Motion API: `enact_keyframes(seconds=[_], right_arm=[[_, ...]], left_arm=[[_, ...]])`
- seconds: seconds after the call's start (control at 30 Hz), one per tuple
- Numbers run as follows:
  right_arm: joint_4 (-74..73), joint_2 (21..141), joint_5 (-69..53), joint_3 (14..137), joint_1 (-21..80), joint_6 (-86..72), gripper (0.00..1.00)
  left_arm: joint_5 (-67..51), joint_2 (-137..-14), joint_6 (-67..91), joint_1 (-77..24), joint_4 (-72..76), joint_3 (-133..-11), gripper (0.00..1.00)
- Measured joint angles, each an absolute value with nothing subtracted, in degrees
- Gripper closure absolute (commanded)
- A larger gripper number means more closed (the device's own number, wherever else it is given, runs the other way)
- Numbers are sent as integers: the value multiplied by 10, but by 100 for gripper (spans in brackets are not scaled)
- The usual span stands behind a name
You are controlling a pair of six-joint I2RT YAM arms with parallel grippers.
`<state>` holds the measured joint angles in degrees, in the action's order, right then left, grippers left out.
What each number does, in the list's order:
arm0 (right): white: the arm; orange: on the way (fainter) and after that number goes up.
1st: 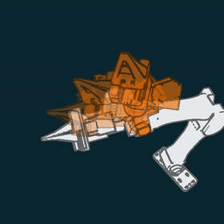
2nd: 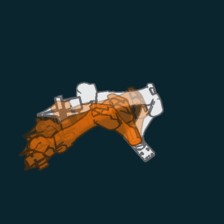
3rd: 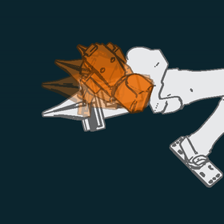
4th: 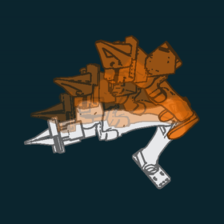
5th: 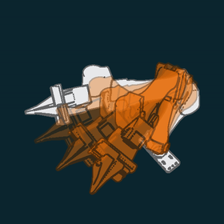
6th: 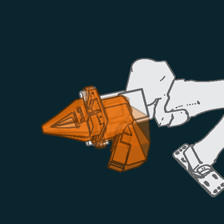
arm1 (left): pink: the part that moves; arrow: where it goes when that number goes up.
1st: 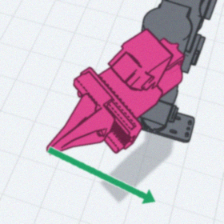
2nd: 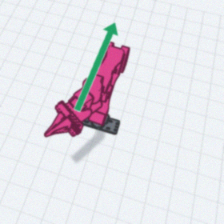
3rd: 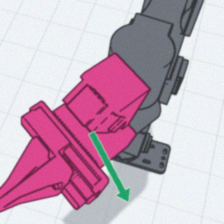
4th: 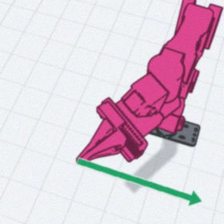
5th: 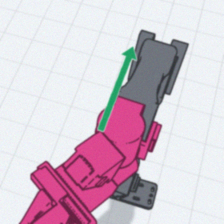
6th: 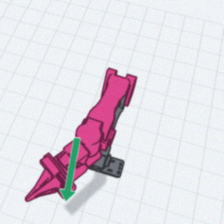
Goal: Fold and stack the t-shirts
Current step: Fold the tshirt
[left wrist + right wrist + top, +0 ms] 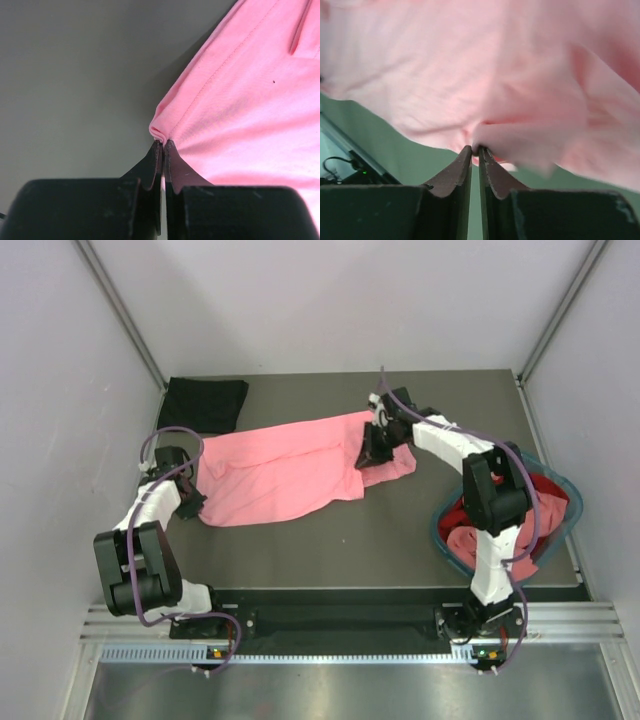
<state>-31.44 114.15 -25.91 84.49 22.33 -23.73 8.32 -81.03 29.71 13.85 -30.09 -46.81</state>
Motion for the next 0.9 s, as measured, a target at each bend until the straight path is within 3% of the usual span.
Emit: enact_keyframes(seconds=[0.07, 0.2, 0.73, 0.9], right_arm=[[-308, 1154, -269, 898, 250, -250, 74], [-277, 1179, -298, 965, 281, -255, 60], [-292, 1175, -245, 884, 189, -261, 55], [-296, 1188, -244, 910, 190, -255, 66]], left_arm=[[83, -810, 296, 138, -301, -468, 100], [79, -812, 291, 138, -303, -471, 100], [67, -812, 277, 138, -305, -480, 100], [64, -813, 273, 138, -304, -480, 100]])
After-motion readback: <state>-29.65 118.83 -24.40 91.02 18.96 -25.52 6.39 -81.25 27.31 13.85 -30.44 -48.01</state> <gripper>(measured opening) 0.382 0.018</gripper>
